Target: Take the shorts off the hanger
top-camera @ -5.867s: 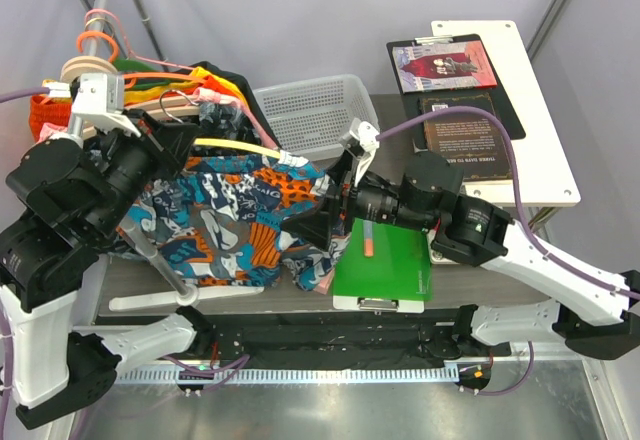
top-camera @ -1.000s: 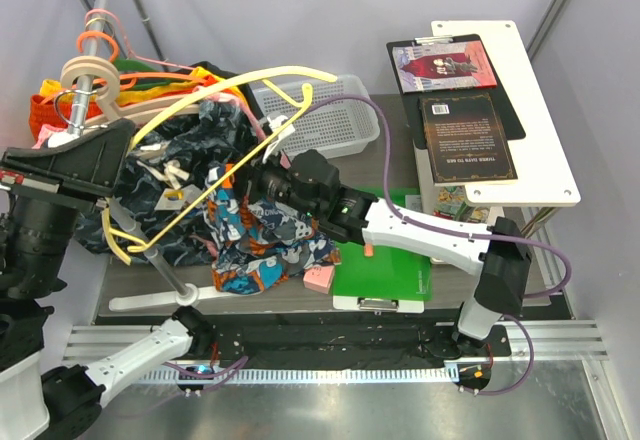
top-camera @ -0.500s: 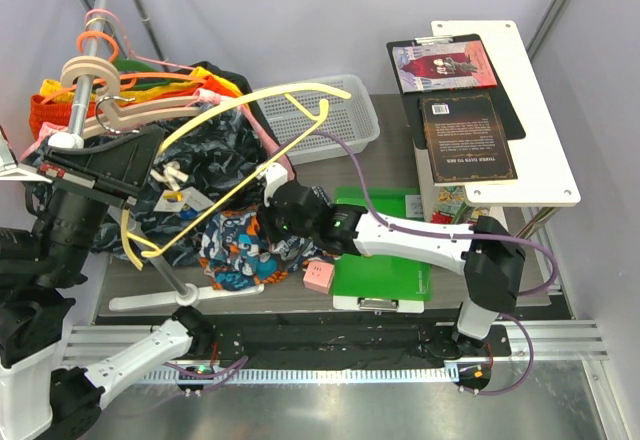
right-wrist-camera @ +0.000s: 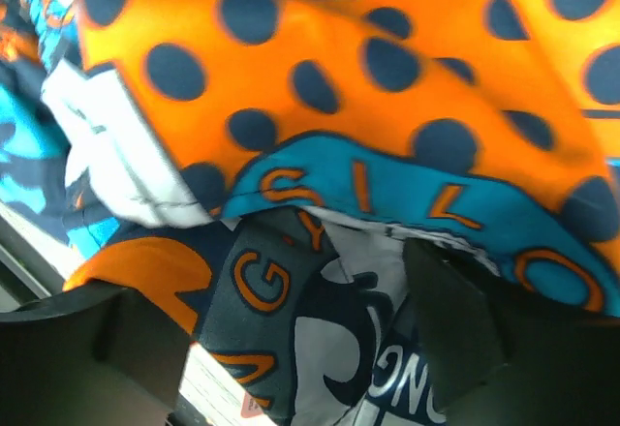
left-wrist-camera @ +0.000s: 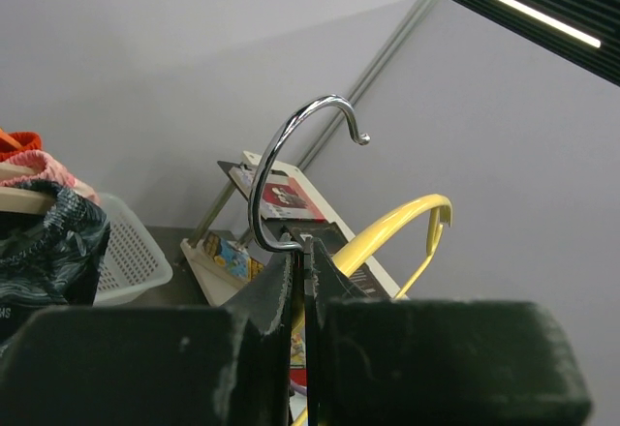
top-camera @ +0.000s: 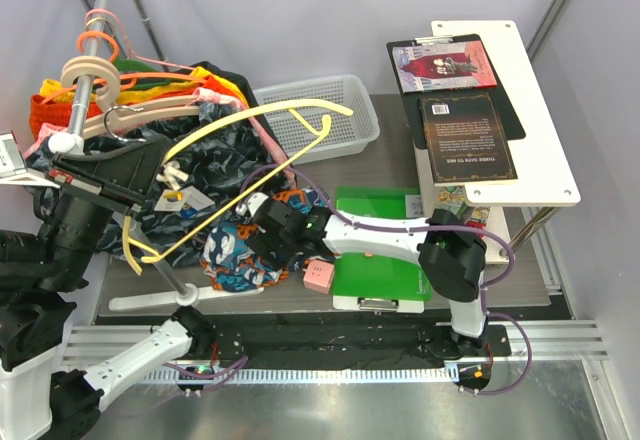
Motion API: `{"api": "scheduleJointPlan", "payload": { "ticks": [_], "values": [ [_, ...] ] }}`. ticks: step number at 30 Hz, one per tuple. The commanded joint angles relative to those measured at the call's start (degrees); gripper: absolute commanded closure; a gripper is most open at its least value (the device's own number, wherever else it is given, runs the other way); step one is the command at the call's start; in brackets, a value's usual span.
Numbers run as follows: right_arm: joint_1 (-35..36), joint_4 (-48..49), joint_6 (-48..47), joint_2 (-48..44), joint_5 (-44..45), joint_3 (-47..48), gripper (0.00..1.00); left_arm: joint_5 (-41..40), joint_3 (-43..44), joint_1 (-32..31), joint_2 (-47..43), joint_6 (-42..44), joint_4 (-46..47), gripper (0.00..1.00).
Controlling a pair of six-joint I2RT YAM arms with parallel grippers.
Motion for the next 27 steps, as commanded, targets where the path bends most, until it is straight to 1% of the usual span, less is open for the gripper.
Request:
{"api": "scheduleJointPlan", "payload": {
  "ticks": [1,2,4,8,16,22,27],
  "values": [
    [3.0,-1.5,-7.2,-4.6,2.0,-0.2,0.05,1.3,0.3,0.2,-0.8,-0.6,0.7,0.99],
    [3.3,-1.3,-9.0,-4.9,2.3,-0.8,0.01,1.2,0.2,0.2,-0.9,-0.6,0.8,1.00],
    [4.0,-0.7,-10.4,-5.4,2.7,-1.4,0.00,1.2,0.1,0.2,-1.1,-0.6,0.7,1.00],
    [6.9,-0.3,-13.5,-5.9,3.3,-1.4,0.00,1.4,0.0,0.2,-1.2,-0.9,0.4,1.00],
    [11.0,1.4,-20.2,-6.4,10.8,-3.7,0.00,1.4,0.2,0.2,-1.3,-1.0,0.3,1.00],
    [12.7,5.9,-23.8,-5.1,11.5,-5.4,0.00,1.6,0.2,0.2,-1.0,-1.0,0.4,1.00],
    [12.9,9.8,-24.7,-3.6,11.3,-6.8,0.00,1.6,0.9,0.2,-0.9,-0.7,-0.1,1.00]
  ]
}}
